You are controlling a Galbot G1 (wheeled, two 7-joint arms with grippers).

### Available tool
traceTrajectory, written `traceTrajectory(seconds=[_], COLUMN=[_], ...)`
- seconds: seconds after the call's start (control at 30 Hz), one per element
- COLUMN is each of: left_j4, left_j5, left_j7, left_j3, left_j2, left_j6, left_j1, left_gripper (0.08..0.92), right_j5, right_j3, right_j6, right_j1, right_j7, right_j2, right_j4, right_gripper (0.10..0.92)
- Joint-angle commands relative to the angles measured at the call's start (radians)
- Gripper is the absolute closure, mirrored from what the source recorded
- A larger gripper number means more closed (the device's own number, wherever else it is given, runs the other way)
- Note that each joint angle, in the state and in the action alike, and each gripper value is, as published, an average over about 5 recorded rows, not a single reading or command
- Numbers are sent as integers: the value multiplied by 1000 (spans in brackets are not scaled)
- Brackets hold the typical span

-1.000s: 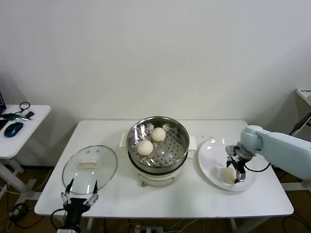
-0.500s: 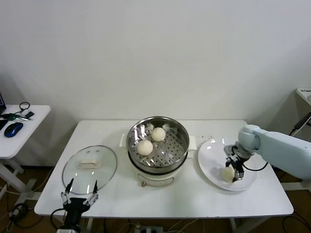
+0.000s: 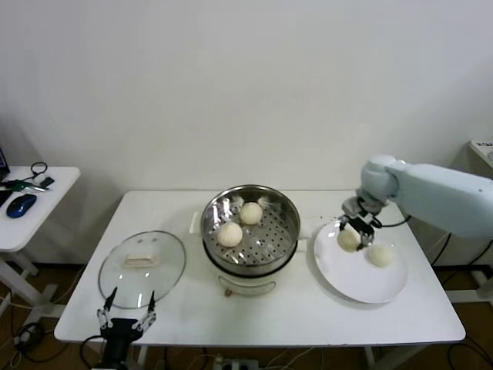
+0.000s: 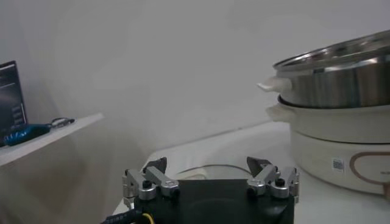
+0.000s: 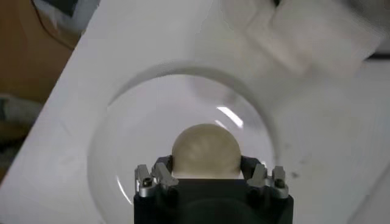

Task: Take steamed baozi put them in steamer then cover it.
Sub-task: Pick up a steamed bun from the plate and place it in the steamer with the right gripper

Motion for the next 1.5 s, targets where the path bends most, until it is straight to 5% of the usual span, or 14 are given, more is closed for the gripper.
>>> traceTrajectory(seconds=[0.03,0.73,1.5], left_j4=[-4,-7,30], left_j5=[2,-2,-8], left_j7=[0,5,4], left_j3=[1,13,25], left_j2=[1,29,30], left_j6=[0,13,23], left_j1=[4,-10,-45], left_gripper=[177,177,177], right_j5=[-49,-193,-202], right_j3=[-92,55,33], right_j6=[232,343,338], right_j1=[244,51,-62], right_j7=[-21,-20,2], right_j2=[126,463,487], right_j4=[73,98,97], right_gripper=[321,321,315])
